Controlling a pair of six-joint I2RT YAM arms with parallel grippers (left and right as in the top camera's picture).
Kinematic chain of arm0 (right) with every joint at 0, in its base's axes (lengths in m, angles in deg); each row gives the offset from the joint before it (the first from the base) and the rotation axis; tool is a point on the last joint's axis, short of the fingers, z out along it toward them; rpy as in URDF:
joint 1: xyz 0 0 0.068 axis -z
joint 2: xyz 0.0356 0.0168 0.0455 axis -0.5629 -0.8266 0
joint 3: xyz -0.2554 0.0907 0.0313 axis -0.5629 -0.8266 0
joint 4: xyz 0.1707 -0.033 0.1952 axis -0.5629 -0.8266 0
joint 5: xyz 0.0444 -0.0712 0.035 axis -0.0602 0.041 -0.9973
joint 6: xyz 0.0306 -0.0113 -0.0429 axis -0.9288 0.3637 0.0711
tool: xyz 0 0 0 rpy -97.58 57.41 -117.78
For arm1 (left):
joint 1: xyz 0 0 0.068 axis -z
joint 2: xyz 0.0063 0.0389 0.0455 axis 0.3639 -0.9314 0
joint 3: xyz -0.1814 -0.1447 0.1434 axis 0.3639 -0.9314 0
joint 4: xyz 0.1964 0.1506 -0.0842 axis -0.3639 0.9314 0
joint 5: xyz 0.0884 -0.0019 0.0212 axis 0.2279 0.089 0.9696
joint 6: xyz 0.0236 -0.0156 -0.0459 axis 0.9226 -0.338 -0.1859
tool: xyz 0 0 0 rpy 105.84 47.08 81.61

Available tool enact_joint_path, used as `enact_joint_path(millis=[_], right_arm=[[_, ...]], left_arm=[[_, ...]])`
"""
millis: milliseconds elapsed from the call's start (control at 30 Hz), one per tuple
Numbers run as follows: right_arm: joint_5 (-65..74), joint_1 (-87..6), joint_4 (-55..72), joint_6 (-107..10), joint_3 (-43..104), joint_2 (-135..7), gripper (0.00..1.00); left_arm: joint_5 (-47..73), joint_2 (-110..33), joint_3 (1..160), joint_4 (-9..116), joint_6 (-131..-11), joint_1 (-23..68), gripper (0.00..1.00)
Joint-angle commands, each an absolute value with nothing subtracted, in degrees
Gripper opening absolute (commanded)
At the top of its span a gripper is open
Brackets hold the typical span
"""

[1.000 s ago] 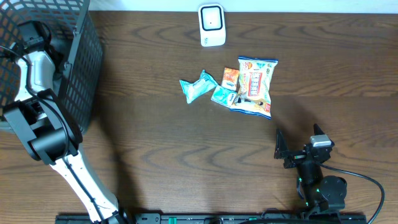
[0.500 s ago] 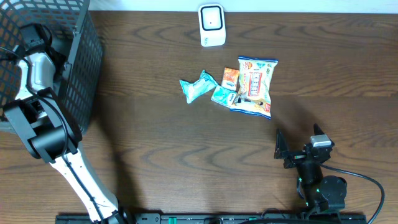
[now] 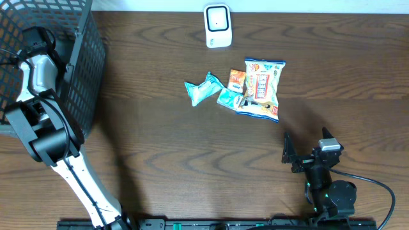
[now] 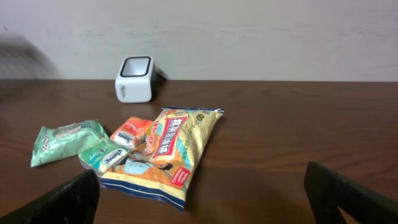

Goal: Scan the item barcode

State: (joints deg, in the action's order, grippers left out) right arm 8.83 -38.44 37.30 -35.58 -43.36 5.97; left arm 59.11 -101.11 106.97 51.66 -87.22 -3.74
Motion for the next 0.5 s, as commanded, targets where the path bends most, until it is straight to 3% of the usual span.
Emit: enact_joint_path(millis=[0, 467], right_arm=[[9.3, -38.3, 37.1, -34.9, -43.4, 6.2, 0.99], [9.3, -38.3, 37.1, -34.9, -43.4, 6.2, 0.99]], left_arm=[[59.3, -99.3, 106.2, 52.5, -86.8, -4.3, 0.7], [59.2, -83.6, 106.2, 54.7, -86.8, -4.2, 0.7]])
